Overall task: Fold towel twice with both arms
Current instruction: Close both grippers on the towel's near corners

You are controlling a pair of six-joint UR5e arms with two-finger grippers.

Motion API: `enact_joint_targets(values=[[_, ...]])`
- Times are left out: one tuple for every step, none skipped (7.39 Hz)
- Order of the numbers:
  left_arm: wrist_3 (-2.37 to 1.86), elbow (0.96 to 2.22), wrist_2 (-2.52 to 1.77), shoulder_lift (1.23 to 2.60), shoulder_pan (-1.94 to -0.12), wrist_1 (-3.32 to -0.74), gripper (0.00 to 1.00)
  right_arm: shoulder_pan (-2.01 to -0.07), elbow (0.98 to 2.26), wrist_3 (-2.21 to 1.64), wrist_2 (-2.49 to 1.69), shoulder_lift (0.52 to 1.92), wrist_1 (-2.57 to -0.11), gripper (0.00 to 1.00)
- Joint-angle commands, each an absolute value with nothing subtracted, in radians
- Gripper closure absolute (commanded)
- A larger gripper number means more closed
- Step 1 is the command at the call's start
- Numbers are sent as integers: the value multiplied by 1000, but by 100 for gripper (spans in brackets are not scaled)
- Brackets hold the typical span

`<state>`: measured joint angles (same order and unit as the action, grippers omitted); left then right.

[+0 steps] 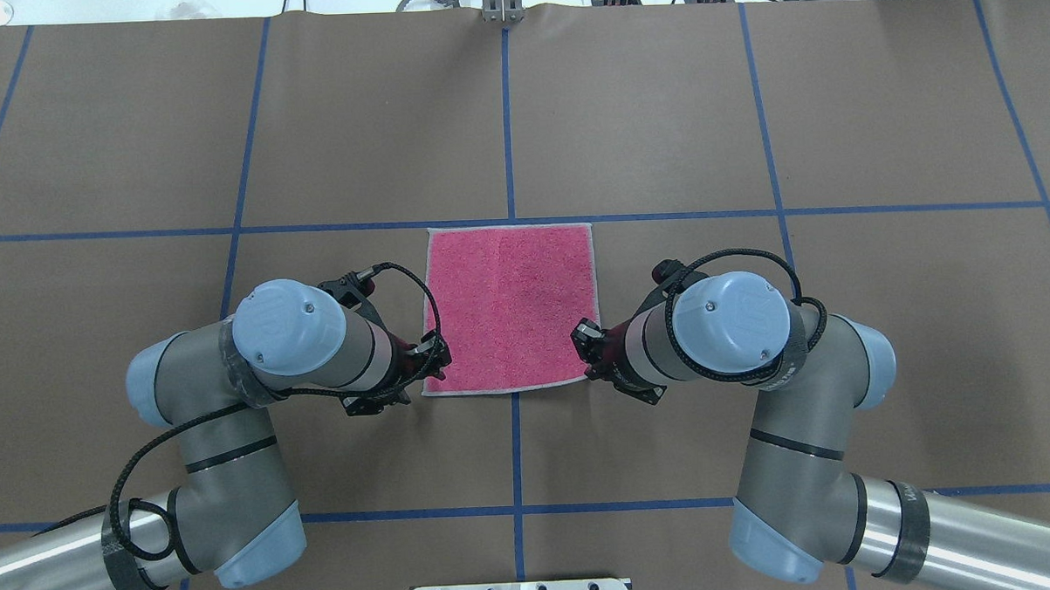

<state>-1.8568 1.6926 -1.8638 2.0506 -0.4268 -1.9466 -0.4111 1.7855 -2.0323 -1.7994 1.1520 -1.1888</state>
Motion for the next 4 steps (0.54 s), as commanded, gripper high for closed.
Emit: enact_joint_targets(values=[[-1858, 1692, -1864, 2049, -425, -1945, 45, -411, 1786, -2033, -1799, 1152, -1189, 100], [-1858, 1692, -1864, 2051, -423, -1942, 47, -411, 1786, -2031, -1799, 1152, -1189, 100], [-1858, 1692, -1864, 2051, -423, -1942, 48, -411, 1786, -2031, -1799, 1152, -1189, 100], [-1858, 1692, -1864, 2051, -423, -1942, 51, -411, 1784, -2031, -1799, 1152, -1189, 100]])
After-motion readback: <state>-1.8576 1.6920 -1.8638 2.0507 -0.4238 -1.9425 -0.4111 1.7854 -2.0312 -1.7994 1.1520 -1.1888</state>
